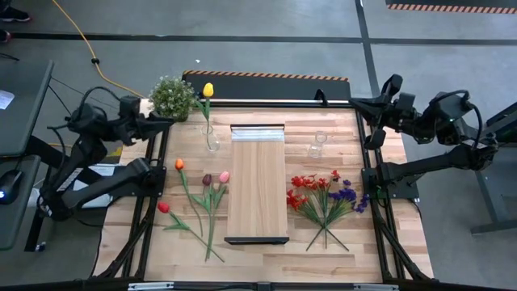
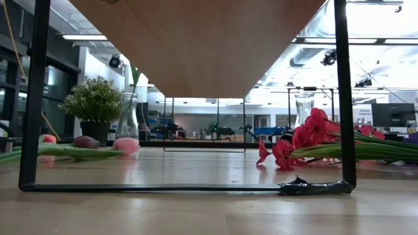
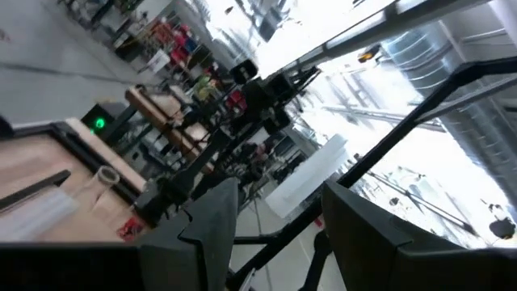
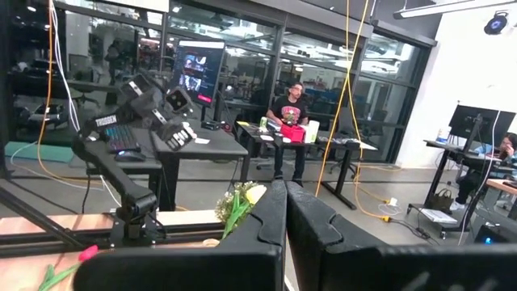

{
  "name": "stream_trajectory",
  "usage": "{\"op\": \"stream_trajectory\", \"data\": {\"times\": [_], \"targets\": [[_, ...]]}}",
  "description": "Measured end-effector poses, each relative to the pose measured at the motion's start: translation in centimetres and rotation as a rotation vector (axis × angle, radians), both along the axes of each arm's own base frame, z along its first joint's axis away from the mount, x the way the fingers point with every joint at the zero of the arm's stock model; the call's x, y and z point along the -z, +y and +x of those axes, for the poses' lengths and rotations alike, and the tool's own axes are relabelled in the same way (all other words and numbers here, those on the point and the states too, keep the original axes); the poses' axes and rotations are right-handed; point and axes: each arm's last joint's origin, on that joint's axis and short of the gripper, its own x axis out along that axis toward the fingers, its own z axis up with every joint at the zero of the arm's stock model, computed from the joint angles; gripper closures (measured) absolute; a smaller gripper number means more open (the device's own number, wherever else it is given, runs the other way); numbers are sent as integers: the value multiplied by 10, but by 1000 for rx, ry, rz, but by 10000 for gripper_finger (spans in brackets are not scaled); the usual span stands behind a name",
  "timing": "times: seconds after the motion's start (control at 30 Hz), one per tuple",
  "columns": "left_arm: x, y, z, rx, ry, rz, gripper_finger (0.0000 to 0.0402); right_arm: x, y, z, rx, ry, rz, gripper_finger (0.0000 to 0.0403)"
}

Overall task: Pick and place flowers into a vace then onto a shelf
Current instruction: Put the orange tulip into the left transparent vase

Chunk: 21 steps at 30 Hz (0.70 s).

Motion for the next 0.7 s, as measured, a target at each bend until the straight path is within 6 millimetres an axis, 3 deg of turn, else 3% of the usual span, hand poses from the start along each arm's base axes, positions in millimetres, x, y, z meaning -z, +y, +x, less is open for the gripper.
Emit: {"op": "stream_trajectory", "data": {"times": [0.33,0.57,0.7], "targets": [[-8,29,47,127,161,-196,186,-2,0,0,0,-21,1,402],[-10,13,80,223,286,-357,186,-2,0,0,1,-17,-6,402],[-12,-3,93,187,408,-409,186,-1,0,0,1,-12,-9,402]]}}
